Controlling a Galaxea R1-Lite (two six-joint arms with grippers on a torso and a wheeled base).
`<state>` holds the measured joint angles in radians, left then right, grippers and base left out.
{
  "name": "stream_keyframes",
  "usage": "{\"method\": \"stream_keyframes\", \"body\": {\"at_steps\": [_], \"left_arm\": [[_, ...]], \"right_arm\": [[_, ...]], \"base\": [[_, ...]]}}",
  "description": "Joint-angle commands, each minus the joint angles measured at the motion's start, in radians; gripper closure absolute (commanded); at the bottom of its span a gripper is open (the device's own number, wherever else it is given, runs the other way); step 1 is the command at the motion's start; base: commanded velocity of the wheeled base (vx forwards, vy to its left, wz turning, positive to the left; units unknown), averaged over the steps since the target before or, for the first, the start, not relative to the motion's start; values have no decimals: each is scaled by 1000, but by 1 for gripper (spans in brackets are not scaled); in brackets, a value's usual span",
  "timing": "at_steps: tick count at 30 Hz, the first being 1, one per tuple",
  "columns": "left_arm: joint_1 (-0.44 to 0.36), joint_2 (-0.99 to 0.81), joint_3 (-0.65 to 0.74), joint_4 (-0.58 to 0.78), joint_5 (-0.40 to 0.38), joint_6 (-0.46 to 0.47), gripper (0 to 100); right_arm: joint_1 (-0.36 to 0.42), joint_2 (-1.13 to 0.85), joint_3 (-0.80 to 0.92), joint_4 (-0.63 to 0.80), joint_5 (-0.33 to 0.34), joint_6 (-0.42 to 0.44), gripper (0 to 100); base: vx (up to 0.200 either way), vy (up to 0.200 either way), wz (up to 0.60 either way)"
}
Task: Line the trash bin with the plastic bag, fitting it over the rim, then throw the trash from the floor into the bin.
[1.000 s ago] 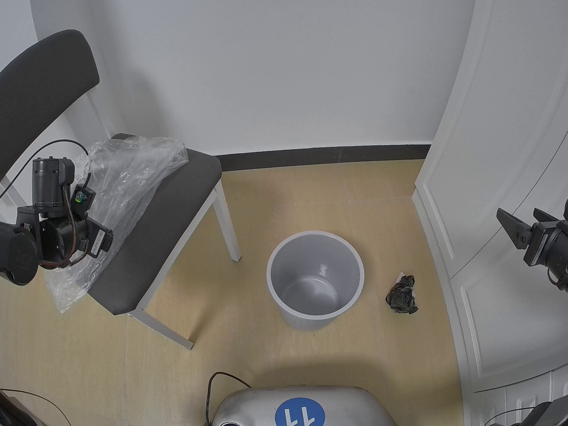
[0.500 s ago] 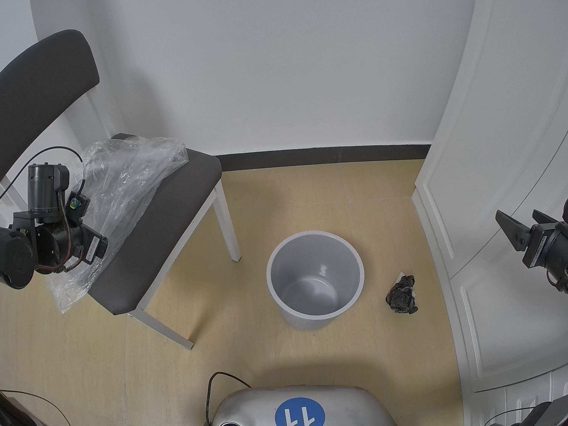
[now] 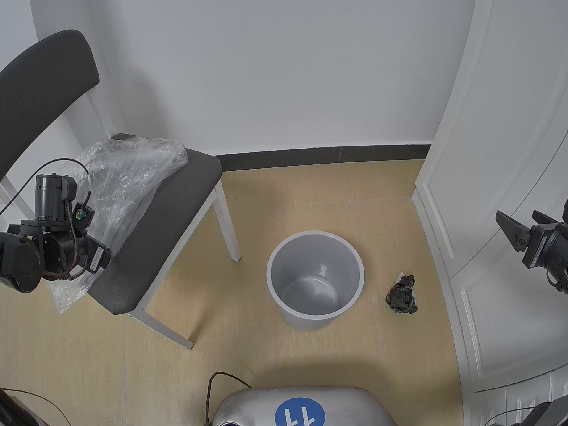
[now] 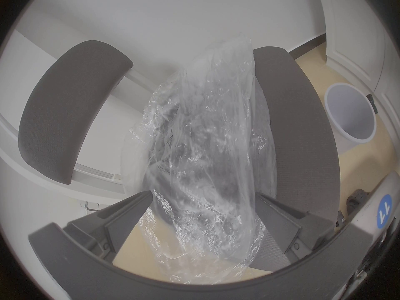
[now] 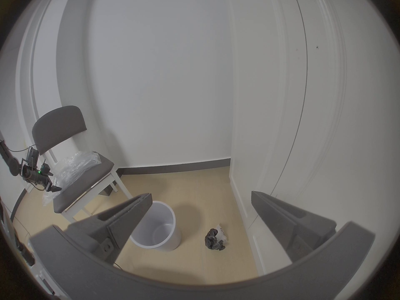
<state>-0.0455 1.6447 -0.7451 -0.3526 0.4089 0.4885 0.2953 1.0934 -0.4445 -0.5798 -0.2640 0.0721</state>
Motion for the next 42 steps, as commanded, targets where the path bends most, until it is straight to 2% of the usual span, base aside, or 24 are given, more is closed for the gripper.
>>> {"method": "stream_keyframes", "body": {"at_steps": [1,13,19,24,28,42], "left_arm": [[0,10,6,-3,1,1,0],[3,38,-10,-5,-2,-1,0],[44,4,-25,7,-5,2,0],[88,-14,-33,10,-50,2,0],[111,-5,-40,10,-56,2,0],[56,46,-33,-5,-52,2,0]], "right_arm": [[1,0,0,0,0,2,0],[1,0,0,0,0,0,0],[-1,0,0,0,6,0,0],[-1,0,1,0,8,2,0],[-1,2,1,0,8,2,0],[-1,6,3,0,8,0,0]], "base": [[0,0,0],[0,0,0],[0,0,0],[0,0,0],[0,0,0],[0,0,0]]}}
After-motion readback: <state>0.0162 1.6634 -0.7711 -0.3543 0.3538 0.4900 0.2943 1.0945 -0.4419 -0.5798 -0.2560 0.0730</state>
